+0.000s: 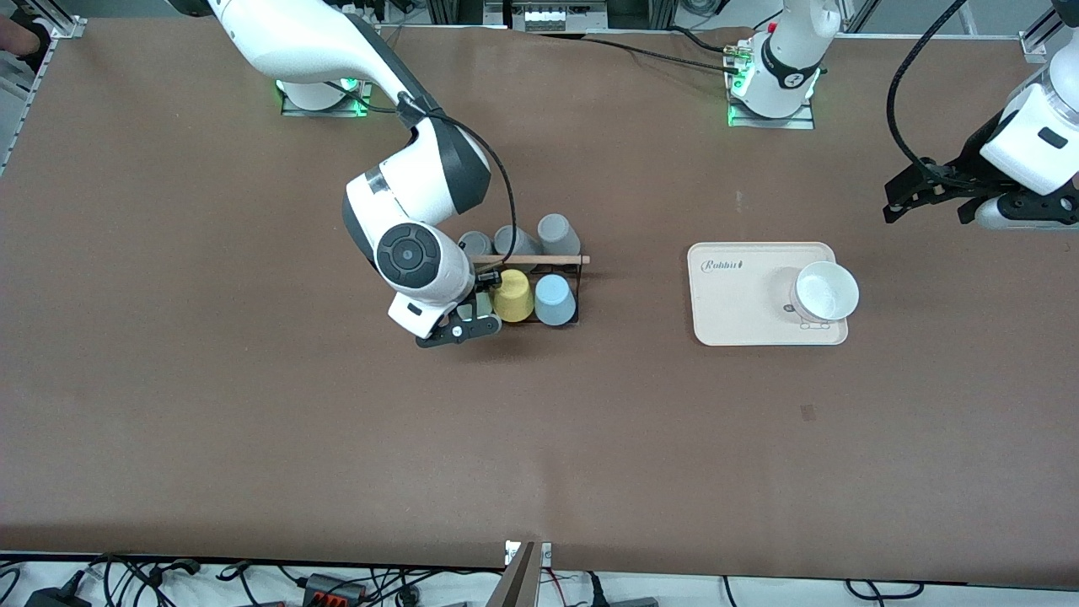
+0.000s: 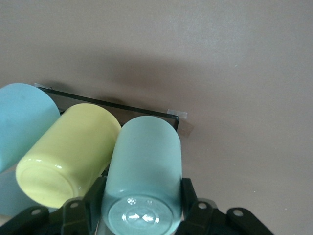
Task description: Hang scattered cups on rack with three cups
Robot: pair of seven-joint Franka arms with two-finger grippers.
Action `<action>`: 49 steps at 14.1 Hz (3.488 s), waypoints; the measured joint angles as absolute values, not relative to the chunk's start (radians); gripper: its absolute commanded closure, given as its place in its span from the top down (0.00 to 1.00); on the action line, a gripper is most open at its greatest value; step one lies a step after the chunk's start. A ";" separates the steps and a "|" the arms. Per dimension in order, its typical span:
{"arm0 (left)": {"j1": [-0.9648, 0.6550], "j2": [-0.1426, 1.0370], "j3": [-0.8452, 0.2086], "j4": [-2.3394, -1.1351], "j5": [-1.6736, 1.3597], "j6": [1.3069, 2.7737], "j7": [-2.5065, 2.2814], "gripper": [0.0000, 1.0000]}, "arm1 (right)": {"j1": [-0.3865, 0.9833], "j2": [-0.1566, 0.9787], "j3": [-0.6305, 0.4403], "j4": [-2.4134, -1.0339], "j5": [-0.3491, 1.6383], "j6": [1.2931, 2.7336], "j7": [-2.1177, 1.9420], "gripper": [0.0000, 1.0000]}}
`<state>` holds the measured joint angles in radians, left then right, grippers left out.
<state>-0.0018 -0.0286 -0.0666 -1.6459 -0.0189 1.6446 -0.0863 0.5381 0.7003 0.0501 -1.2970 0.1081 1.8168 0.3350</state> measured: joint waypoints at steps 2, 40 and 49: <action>-0.002 -0.029 -0.067 -1.646 -0.019 1.645 -0.086 1.00 | 0.538 0.707 0.050 -1.297 0.108 1.820 0.335 1.00; 0.009 -0.005 -0.095 -1.608 -0.019 1.566 -0.091 1.00 | 0.026 0.274 -0.070 -1.302 0.031 1.637 -0.044 1.00; 0.011 -0.005 -0.094 -1.607 -0.019 1.566 -0.091 1.00 | 0.024 0.022 -0.069 -1.729 0.018 1.820 -0.047 1.00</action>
<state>0.0108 -0.0052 -0.0943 -1.6065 -0.0189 1.5662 -0.0910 0.0239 0.0224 -0.0690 -1.7290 0.0179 1.8196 -0.0471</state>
